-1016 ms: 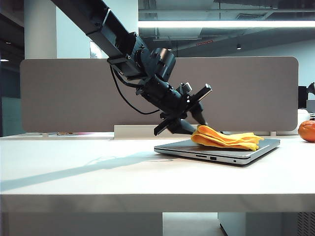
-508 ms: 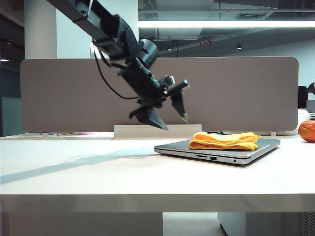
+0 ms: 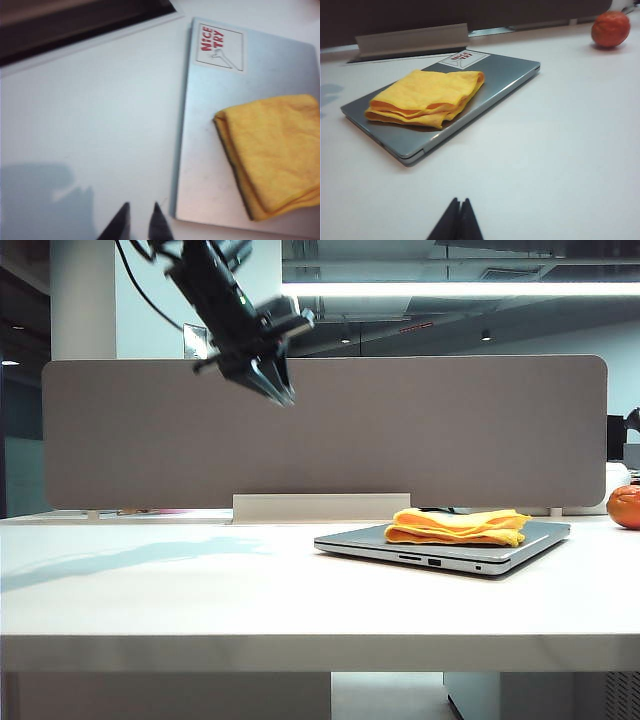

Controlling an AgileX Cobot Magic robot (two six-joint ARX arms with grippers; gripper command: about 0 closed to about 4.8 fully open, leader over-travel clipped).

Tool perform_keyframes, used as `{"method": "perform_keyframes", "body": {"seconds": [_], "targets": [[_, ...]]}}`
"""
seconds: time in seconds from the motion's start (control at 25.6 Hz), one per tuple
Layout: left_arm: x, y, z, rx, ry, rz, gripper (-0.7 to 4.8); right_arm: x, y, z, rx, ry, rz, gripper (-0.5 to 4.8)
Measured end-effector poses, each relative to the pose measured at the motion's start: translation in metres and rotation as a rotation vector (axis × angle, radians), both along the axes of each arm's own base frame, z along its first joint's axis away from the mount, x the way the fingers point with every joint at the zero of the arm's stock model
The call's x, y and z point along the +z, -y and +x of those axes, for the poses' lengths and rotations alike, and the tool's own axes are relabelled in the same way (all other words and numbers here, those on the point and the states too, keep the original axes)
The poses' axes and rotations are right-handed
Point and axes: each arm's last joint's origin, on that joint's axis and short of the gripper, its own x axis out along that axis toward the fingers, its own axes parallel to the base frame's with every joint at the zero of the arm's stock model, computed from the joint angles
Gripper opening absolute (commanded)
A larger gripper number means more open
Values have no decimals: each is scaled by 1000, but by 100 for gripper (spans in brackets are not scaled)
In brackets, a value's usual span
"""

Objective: Pick up the yellow rag and put it over the laptop.

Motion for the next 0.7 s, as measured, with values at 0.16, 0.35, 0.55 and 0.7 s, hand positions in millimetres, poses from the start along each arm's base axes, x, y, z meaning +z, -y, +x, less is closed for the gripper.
{"method": "perform_keyframes", "body": {"seconds": [0.16,0.35,0.55,0.7], "targets": [[22,-18,-13,32,36,83,-6,0,1,0,-30,1,-30,-1],[41,-36,-35,41,26,122,-6,0,3,0,-71,2,-38,-1],[63,-59,-57,80,75,130,-6,0,3,0,-71,2,-38,-1],[65,-81,-84,108,60,147,-6,0,3,0,-71,1,-38,-1]]}}
